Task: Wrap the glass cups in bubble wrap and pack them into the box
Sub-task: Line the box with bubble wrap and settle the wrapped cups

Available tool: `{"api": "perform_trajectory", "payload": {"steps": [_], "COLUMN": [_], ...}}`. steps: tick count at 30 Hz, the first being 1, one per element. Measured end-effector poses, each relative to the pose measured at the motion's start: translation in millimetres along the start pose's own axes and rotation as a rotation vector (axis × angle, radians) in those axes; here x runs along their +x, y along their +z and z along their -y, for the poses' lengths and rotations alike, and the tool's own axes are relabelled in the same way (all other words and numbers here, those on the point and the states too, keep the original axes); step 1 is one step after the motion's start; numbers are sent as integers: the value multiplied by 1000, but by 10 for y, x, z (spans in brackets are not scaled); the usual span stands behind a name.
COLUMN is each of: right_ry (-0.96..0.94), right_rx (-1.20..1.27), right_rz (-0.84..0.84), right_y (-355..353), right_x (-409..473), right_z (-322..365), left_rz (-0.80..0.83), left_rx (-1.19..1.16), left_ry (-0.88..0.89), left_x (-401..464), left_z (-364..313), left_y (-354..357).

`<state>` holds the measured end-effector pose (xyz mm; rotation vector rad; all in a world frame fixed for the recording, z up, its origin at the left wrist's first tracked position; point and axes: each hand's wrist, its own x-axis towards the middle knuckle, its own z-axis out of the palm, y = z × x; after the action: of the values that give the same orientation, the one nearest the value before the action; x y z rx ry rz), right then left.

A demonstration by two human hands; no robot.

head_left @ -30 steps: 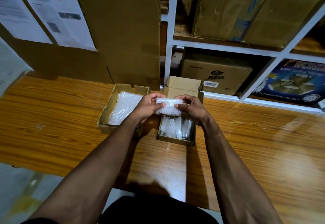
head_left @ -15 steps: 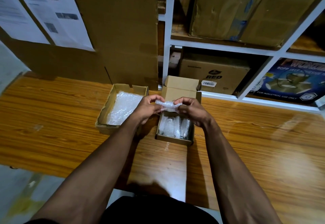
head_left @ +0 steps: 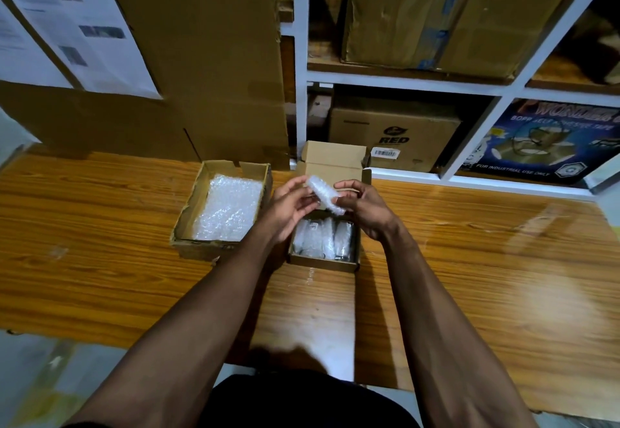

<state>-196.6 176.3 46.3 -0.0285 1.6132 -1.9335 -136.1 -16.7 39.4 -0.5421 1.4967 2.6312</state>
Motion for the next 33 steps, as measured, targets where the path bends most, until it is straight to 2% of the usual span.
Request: {"api": "perform_trajectory", "payload": {"steps": [3, 6, 9, 13, 16, 20, 23, 33], "right_ry": [-36, -38, -15, -33, -103, -108, -119, 8], "right_rx": [-20, -76, -162, -351, -609, -791, -869, -704], "right_rz": [-48, -97, -144, -325, -457, -371, -336, -355], "right_y": [-40, -103, -201, -378, -485, -523, -538, -544], "right_x": [-18, -68, -150, -196, -237, -251, -229, -135], "right_z": [-84, -174, -251, -451, -553, -601, -618, -651], "left_rz": [50, 8, -35, -65, -45, -5, 4, -124], "left_rx": [31, 213, 284, 492, 727, 979, 1075, 1352], "left_ry": [-45, -33, -50, -86, -136, -149, -135, -91], "left_x": [-29, 19, 86, 145, 217, 280, 259, 276], "left_z": [128, 255, 352, 472, 595, 762, 808, 793], "left_y": [98, 208, 265, 351, 395, 457, 530, 752]}}
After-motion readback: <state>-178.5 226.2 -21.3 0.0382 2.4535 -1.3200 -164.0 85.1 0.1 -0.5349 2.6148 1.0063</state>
